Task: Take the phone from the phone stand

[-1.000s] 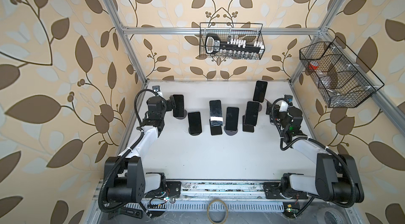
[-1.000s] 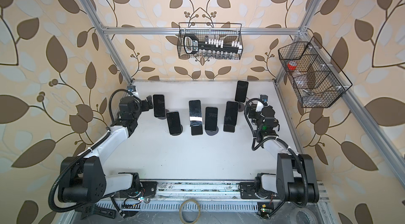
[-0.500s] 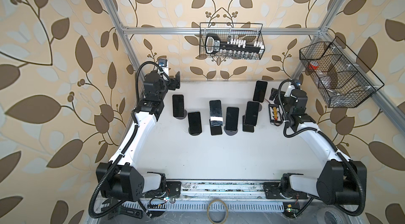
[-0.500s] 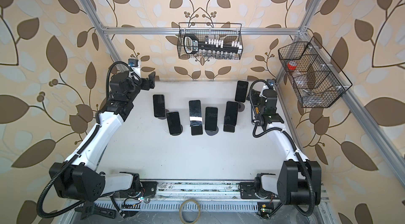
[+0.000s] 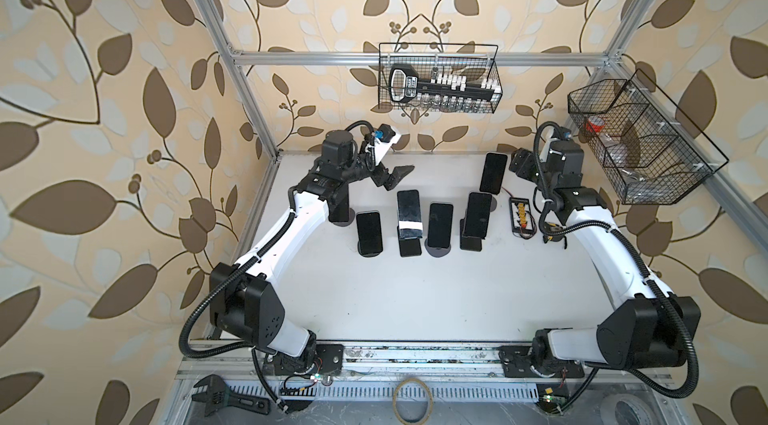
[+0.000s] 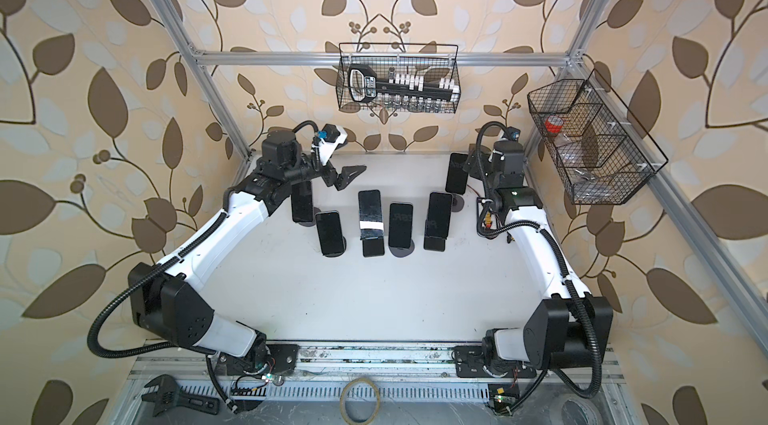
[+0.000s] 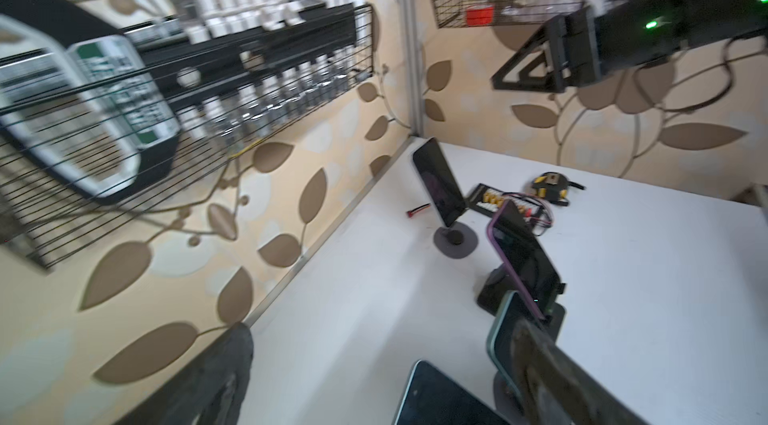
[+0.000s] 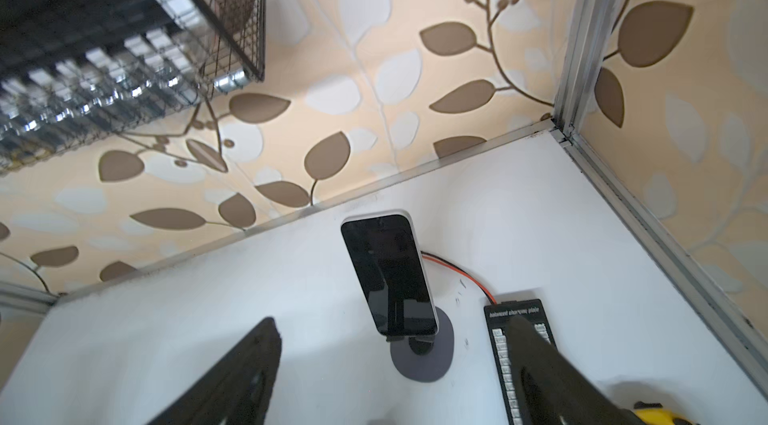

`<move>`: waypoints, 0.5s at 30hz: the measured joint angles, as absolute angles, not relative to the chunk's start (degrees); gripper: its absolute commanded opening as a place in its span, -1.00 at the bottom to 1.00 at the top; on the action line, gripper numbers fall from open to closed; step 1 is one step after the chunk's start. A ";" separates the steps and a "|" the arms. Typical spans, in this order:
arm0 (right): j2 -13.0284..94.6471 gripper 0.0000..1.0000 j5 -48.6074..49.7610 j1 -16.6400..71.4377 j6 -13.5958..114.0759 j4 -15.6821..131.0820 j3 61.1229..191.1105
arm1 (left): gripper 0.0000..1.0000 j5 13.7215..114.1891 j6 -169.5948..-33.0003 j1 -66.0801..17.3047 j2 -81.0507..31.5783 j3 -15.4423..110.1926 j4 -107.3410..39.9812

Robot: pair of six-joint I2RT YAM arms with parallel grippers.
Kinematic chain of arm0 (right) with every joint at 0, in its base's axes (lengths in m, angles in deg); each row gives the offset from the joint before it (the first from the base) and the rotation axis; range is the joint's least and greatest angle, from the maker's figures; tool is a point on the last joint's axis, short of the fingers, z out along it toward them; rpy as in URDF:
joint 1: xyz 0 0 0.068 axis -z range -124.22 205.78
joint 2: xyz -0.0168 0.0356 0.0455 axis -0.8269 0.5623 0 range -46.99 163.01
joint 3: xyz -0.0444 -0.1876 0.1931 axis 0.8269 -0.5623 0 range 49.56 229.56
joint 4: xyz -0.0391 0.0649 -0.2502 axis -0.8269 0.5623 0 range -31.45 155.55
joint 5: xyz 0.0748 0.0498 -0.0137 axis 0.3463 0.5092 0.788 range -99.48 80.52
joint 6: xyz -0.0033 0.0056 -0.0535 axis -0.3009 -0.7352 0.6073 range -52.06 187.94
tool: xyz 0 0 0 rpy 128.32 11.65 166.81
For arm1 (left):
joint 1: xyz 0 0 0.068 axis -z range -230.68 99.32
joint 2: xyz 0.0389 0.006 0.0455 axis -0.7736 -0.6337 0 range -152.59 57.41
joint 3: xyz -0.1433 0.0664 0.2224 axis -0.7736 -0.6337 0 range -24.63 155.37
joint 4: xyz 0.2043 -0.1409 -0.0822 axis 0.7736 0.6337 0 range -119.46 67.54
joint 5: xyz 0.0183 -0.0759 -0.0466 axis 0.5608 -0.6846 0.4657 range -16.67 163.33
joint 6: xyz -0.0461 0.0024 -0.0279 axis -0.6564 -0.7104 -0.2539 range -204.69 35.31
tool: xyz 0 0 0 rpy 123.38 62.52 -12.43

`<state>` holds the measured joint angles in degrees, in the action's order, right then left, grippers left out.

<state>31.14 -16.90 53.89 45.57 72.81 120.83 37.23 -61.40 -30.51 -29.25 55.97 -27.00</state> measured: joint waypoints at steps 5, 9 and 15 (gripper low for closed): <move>28.53 0.53 -17.33 50.85 44.91 79.52 120.83 | 0.85 37.32 -61.60 -22.76 -30.34 55.75 -27.29; 25.10 0.59 -18.54 46.48 44.76 84.90 120.83 | 0.84 44.22 -65.12 -12.81 -29.53 55.16 -25.21; 23.05 0.63 -18.69 41.87 42.53 91.48 120.83 | 0.80 54.02 -77.95 -2.84 -21.29 50.84 -17.14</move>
